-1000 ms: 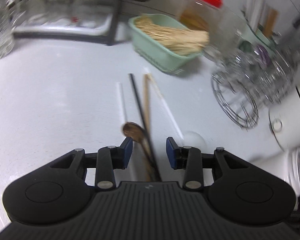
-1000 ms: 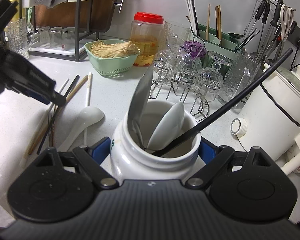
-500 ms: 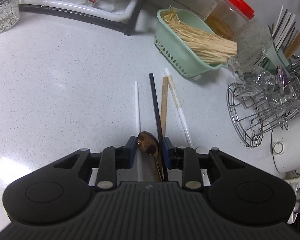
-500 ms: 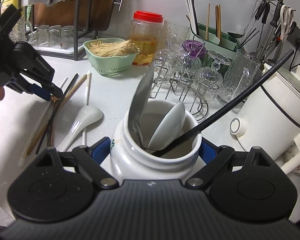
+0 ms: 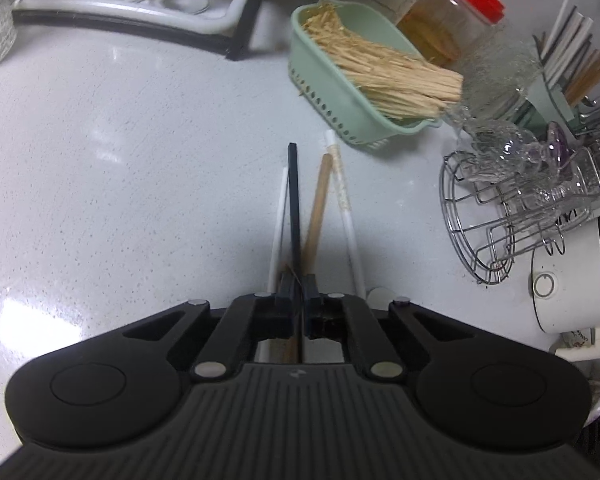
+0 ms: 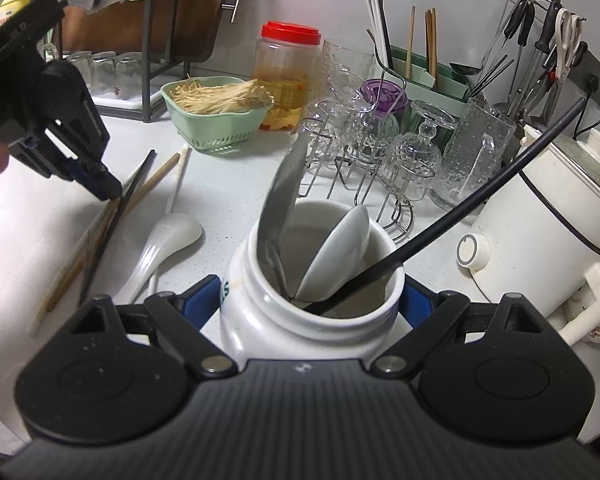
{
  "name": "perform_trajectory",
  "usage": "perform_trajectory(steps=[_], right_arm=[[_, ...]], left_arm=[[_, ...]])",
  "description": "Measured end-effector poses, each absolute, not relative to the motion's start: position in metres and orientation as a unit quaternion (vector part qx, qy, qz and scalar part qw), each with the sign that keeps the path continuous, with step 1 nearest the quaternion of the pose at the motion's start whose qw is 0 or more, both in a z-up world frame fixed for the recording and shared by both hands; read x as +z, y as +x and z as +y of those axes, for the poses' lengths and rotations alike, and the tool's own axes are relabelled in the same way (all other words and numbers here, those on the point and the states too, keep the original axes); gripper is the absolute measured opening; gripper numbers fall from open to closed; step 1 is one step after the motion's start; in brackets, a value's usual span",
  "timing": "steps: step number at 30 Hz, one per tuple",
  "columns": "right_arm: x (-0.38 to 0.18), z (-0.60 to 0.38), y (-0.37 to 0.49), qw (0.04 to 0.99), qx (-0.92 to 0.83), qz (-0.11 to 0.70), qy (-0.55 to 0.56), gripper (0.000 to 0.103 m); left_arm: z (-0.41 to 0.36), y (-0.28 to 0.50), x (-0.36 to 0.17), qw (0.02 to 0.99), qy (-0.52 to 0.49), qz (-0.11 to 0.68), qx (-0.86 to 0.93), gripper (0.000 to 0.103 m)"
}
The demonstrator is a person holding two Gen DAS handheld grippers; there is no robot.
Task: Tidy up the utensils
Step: 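Close the left tool on the copper spoon handle, then lift the copper spoon with the left tool and carry it toward the mug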
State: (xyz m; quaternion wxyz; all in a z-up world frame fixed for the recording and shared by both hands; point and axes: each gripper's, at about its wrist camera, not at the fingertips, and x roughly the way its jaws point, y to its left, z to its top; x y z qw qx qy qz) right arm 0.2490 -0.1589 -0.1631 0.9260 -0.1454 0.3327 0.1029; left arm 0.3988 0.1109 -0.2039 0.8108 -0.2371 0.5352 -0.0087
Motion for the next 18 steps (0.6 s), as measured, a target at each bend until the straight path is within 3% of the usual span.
perform_trajectory(steps=[18], right_arm=[[-0.165,-0.153,0.252,0.931,0.091,0.324,-0.142,0.093]], left_arm=[[0.085,0.368,-0.144,0.862,-0.180,0.469,-0.061,0.001]])
